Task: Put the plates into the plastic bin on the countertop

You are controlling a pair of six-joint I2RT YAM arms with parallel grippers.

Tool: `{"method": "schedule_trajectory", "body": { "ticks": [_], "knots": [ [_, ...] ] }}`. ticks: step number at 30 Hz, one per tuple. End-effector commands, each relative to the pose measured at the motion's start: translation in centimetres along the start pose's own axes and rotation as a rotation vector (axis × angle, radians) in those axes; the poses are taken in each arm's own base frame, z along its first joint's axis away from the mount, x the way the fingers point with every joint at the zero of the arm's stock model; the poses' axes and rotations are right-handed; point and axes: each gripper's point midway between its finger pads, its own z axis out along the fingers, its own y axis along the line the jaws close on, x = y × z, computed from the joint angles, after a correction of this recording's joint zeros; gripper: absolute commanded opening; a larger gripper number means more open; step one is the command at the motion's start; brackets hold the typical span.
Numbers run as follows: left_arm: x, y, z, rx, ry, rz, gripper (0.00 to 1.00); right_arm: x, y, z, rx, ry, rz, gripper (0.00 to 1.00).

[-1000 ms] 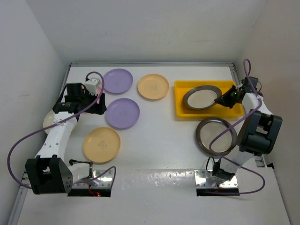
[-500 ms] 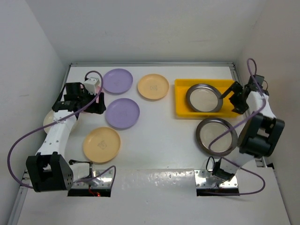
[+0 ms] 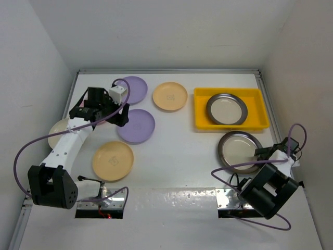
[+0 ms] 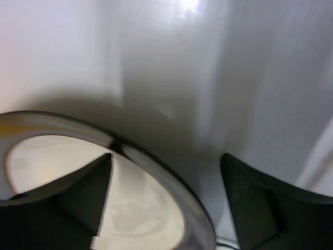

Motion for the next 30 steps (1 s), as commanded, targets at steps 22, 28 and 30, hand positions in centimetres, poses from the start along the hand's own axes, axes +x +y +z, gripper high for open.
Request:
{"method": "schedule_trajectory", "body": {
  "ticks": [22, 28, 30],
  "knots": [
    [-2.5, -2.0, -1.9, -0.007, -0.063, 0.131, 0.78, -5.5, 9.5, -14.6, -0.518, -0.274, 0.021, 0.00],
    [-2.5, -2.3, -1.8, 0.001, -0.064, 0.137, 0.78, -7.0, 14.7, -23.9, -0.779, -0.311, -0.080, 0.00],
    [-2.9, -2.2, -2.0, -0.002, -0.072, 0.139, 0.78, -6.6, 16.4, -26.5, -0.879, -0.274, -0.118, 0.00]
  ]
}}
